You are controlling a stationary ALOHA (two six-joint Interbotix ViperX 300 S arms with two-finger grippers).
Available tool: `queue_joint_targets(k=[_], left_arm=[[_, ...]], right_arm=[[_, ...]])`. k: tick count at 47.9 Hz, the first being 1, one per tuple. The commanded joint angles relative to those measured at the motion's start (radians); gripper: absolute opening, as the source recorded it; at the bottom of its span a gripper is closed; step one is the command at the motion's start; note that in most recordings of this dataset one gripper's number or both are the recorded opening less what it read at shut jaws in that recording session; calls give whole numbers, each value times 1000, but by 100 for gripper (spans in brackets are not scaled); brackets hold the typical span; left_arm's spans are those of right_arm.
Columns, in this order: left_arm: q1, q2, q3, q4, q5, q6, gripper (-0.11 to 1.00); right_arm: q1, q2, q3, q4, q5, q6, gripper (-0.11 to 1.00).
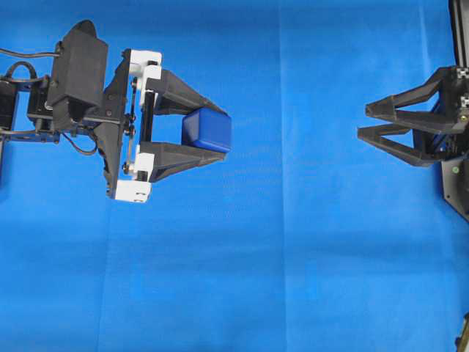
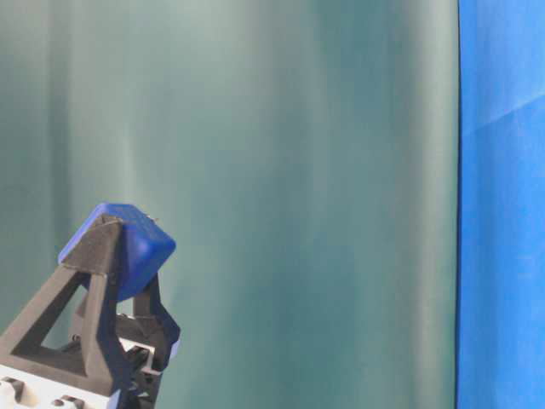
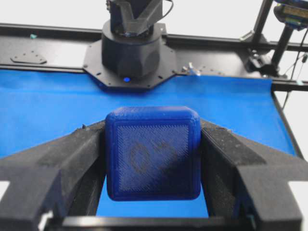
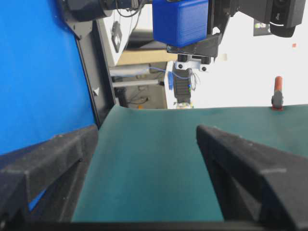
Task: Handover the blue block to the right arm after grasping it with the left arm, then place it in the designated position.
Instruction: 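Move the open right gripper toward the cube held by the left gripper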
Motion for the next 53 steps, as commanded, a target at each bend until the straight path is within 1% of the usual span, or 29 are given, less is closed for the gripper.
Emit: queue_joint_targets(k=[1,15,28,39,48,53], left_arm=[[2,-18,-15,-2,-11,-2,49],[2,-18,-15,-2,-11,-2,49],[2,-18,-15,-2,-11,-3,49],[2,-17,-15,-2,-11,-3,49],[2,-17,-17,-2,-11,-3,49],[2,-17,-17,-2,-11,-5,49]], right_arm=[[0,2,-26,0,-8,0,96],[0,6,-26,0,-9,3,96],[0,31,-38,-2,-41,0,96],[0,129,-103,-2,-52,0,96],[0,265,-199,0,-107,0,96],[0,330,-253,0,-115,0,96]])
